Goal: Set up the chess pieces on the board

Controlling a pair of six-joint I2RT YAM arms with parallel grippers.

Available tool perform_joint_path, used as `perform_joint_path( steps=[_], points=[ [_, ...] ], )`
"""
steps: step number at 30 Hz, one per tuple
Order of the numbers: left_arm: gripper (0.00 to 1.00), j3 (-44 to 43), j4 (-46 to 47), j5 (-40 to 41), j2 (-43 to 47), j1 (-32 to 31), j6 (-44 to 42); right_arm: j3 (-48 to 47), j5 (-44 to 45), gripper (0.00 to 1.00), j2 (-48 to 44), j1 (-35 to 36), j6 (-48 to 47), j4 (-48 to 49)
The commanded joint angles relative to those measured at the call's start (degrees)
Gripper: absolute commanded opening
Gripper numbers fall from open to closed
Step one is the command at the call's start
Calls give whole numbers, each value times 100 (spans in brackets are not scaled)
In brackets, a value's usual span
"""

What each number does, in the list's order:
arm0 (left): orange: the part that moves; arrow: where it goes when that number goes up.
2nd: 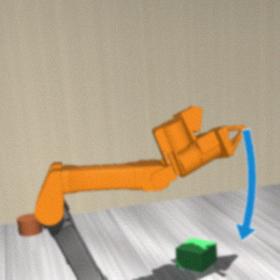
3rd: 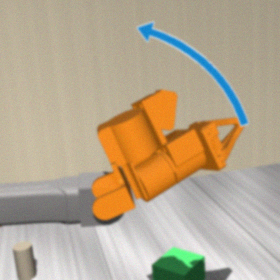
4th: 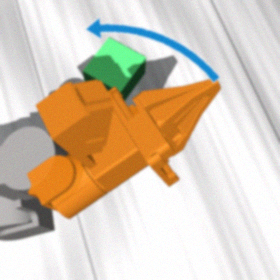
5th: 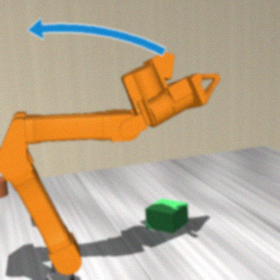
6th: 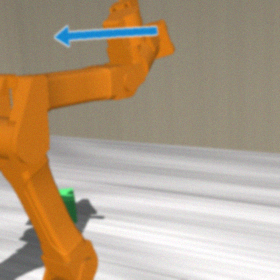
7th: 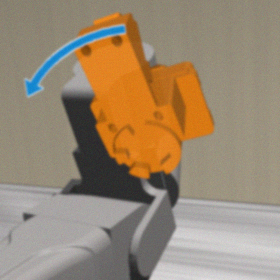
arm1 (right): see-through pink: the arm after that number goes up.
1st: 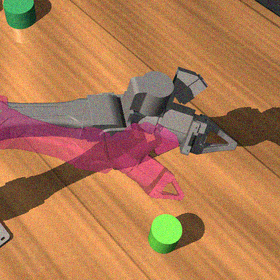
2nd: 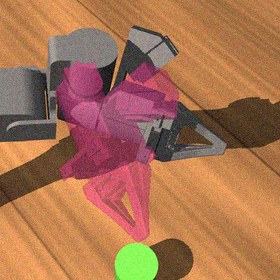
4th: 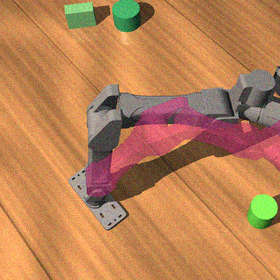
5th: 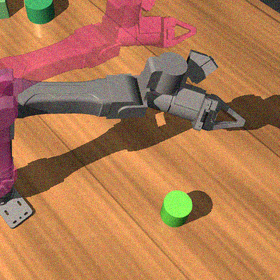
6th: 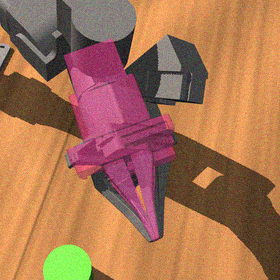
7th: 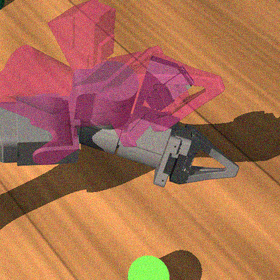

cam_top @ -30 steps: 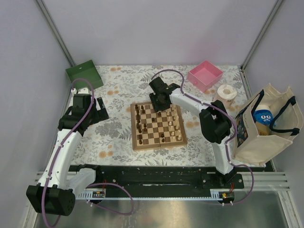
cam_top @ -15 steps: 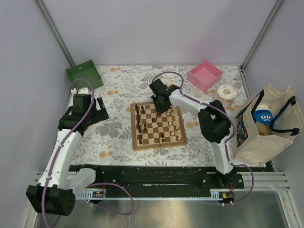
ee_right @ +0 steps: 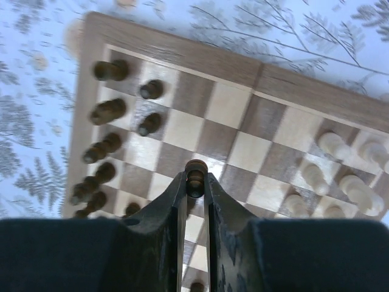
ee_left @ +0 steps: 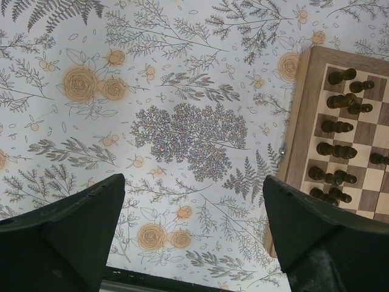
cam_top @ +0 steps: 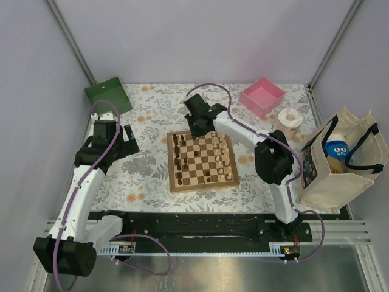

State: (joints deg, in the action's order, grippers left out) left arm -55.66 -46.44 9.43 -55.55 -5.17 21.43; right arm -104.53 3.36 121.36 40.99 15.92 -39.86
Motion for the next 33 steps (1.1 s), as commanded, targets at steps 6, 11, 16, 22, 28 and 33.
perform_joint_path(
  steps=[6,11,16,22,28,33],
  points=[
    [99,2,231,-55,79,25,-16,-533,-239,18,344,497,192,-22],
    [99,-6,231,-56,79,25,-16,-560,-248,19,458,576,218,-22],
    [99,-6,231,-73,88,25,-16,-674,-178,19,617,585,245,-22],
    [99,-6,231,-64,79,25,-16,-841,-160,21,748,585,236,-66],
    [99,-6,231,-64,79,25,-16,-1034,-142,22,898,585,201,-224],
    [99,-6,231,-73,79,25,-16,-1026,-98,22,898,585,209,-242]
  ],
)
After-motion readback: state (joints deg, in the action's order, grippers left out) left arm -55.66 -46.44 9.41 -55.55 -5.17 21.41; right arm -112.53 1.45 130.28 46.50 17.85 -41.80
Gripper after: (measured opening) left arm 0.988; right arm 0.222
